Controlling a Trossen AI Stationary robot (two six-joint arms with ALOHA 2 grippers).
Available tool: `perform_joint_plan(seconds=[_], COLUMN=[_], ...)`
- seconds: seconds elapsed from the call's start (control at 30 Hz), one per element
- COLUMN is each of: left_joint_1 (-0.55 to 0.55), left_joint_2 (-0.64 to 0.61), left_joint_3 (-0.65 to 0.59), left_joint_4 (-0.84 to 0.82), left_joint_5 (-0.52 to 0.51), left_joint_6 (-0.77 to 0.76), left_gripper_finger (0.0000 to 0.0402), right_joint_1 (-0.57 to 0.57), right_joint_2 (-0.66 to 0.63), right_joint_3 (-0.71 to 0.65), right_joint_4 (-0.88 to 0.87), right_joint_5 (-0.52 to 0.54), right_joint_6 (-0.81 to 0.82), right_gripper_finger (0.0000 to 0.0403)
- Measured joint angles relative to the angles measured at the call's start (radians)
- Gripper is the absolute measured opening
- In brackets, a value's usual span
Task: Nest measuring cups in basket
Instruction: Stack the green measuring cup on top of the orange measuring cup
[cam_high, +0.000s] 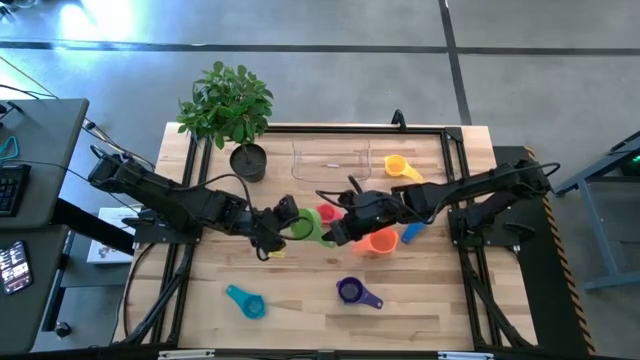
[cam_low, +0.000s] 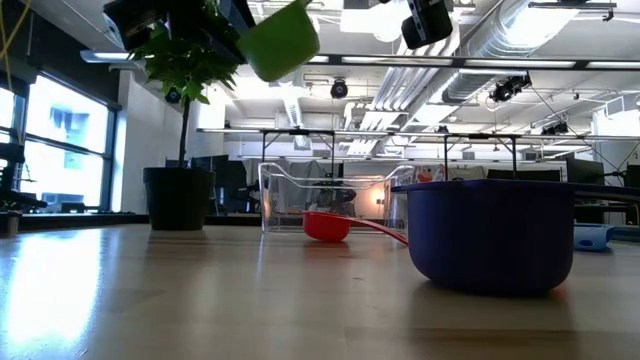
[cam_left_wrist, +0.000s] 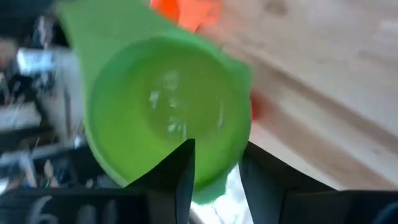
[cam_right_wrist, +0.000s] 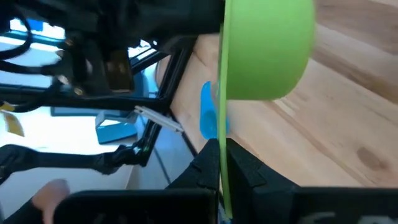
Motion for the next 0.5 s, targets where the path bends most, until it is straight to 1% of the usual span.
perform_joint_plan(seconds=[0.07,0.23,0.3,0.4,0.5], left_joint_1=[-0.001,-0.005,-0.011,-0.016,-0.015], left_joint_2=[0.0,-0.003,-0.003,-0.007,-0.018], left_joint_3=[0.002,0.004,0.004,0.004,0.003], left_joint_4=[0.005,0.004,0.004,0.002,-0.003], left_joint_5=[-0.039,-0.039,-0.061,-0.106,-0.116], left_joint_6=[-0.019,-0.027,-0.039,-0.105,-0.193], left_gripper_finger=[0.0111,0.0103,0.0099,0.0095,0.0094], right_joint_1=[0.011,0.038,0.052,0.087,0.127], right_joint_2=[0.002,0.003,0.004,0.004,0.003], right_joint_3=[0.0,-0.003,-0.003,-0.003,-0.003], right_joint_4=[-0.029,-0.071,-0.089,-0.089,-0.09], right_joint_5=[0.028,0.127,0.164,0.235,0.314], right_joint_6=[0.006,0.027,0.029,0.048,0.06], right_gripper_finger=[0.0,0.0,0.0,0.0,0.0])
